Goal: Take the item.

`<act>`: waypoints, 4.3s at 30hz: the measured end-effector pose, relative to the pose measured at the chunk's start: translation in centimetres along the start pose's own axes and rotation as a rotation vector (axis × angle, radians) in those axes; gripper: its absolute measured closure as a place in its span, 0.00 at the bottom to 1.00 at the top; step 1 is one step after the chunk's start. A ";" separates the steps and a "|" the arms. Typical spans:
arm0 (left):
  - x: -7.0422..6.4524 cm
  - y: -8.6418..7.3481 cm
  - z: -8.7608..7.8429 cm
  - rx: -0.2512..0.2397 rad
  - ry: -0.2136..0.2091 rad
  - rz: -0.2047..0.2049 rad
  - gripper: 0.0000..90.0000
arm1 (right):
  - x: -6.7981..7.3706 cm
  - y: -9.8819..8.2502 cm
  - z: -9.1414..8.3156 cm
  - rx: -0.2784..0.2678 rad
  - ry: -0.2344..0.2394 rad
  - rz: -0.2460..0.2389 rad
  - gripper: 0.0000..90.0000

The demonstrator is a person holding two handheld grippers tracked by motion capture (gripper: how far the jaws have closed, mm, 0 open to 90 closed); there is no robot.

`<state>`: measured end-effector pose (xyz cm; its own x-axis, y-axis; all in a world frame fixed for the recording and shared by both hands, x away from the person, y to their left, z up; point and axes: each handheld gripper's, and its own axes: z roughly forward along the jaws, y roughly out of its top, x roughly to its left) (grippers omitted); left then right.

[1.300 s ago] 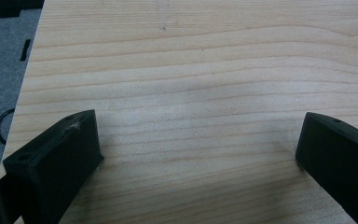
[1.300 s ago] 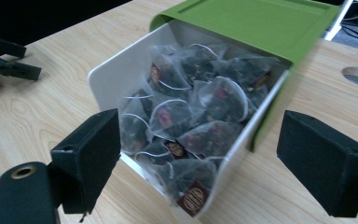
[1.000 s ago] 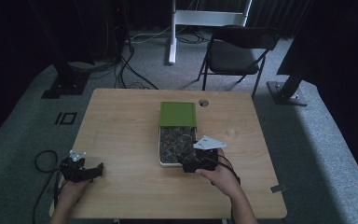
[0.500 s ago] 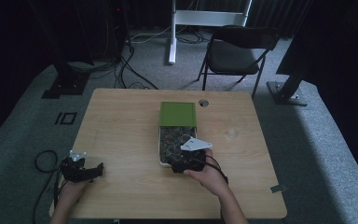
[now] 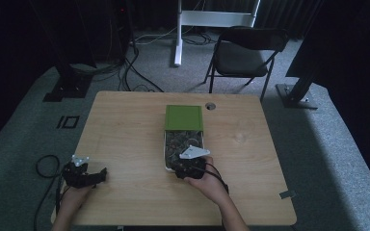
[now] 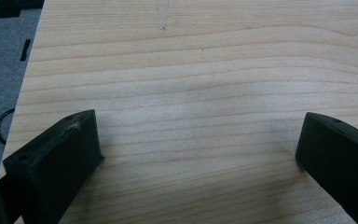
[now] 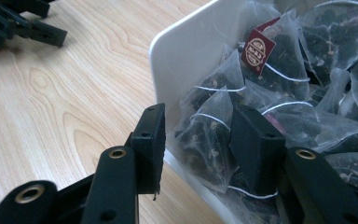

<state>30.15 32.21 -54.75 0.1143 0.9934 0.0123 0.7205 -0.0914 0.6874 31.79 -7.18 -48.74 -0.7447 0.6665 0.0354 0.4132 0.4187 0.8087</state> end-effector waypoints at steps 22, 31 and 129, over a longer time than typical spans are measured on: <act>0.0 0.0 0.0 0.000 0.000 0.000 0.00 | -0.5 -0.2 0.7 0.044 -0.013 0.018 0.85; 0.0 0.0 0.0 0.000 0.000 0.000 0.00 | -0.6 0.3 -0.2 0.014 0.006 0.039 0.86; 0.0 0.0 0.0 -0.001 0.000 -0.002 0.00 | -18.7 0.4 -13.8 -0.210 -0.410 0.300 0.87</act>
<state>30.15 32.20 -54.76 0.1128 0.9936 0.0110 0.7201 -0.0894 0.6881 38.67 -27.99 -40.96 -0.3273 0.9411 0.0845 0.4309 0.0691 0.8998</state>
